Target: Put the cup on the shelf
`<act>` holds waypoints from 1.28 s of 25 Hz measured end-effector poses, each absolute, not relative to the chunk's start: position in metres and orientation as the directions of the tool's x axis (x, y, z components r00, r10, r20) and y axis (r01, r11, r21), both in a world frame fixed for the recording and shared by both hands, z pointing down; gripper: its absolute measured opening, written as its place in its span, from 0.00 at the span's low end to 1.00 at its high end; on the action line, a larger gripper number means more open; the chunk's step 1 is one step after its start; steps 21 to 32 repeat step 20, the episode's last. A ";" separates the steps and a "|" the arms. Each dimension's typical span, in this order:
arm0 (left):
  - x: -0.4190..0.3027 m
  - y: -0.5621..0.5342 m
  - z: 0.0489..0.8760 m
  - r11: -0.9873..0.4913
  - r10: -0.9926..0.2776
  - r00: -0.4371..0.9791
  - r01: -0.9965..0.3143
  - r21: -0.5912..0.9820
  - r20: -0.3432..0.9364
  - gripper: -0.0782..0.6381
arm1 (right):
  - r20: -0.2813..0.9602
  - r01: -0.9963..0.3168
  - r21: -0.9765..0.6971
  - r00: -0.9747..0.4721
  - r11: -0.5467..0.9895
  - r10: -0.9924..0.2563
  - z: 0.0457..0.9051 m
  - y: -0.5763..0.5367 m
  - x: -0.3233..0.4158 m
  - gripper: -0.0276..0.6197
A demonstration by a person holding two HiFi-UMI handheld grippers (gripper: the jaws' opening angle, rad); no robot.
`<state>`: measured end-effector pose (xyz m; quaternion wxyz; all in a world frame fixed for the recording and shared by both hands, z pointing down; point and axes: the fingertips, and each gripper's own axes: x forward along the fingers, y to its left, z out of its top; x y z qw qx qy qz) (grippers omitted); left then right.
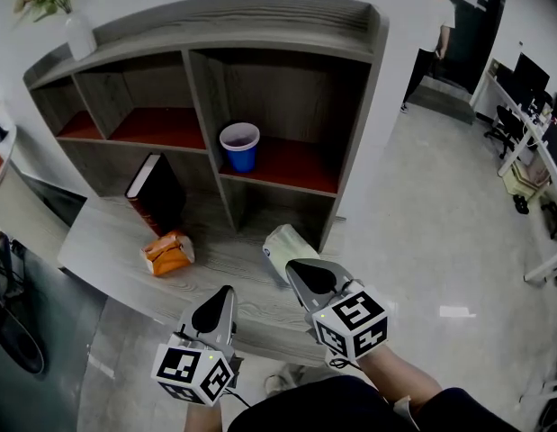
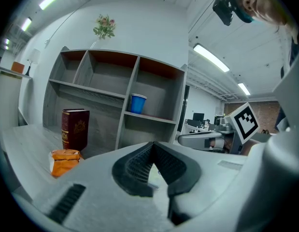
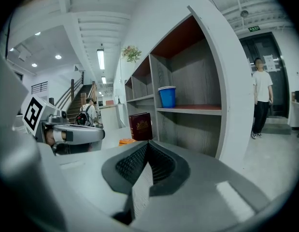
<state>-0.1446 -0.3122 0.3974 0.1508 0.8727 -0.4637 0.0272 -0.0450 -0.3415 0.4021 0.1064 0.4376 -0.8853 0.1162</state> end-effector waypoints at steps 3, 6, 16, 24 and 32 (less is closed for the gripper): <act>-0.144 -0.312 0.398 -0.525 -0.800 0.570 -0.816 0.241 0.189 0.10 | 0.291 -0.795 -0.117 -0.600 0.595 -0.745 0.403 -0.339 -0.047 0.04; -0.142 -0.312 0.398 -0.530 -0.796 0.575 -0.813 0.241 0.188 0.10 | 0.292 -0.797 -0.118 -0.598 0.592 -0.746 0.403 -0.339 -0.046 0.04; -0.140 -0.311 0.399 -0.533 -0.793 0.579 -0.810 0.243 0.189 0.10 | 0.296 -0.796 -0.118 -0.599 0.594 -0.744 0.404 -0.337 -0.044 0.04; -0.139 -0.311 0.397 -0.532 -0.795 0.577 -0.811 0.243 0.187 0.10 | 0.300 -0.793 -0.113 -0.602 0.598 -0.740 0.403 -0.337 -0.043 0.04; -0.139 -0.311 0.397 -0.532 -0.795 0.577 -0.811 0.243 0.187 0.10 | 0.300 -0.793 -0.113 -0.602 0.598 -0.740 0.403 -0.337 -0.043 0.04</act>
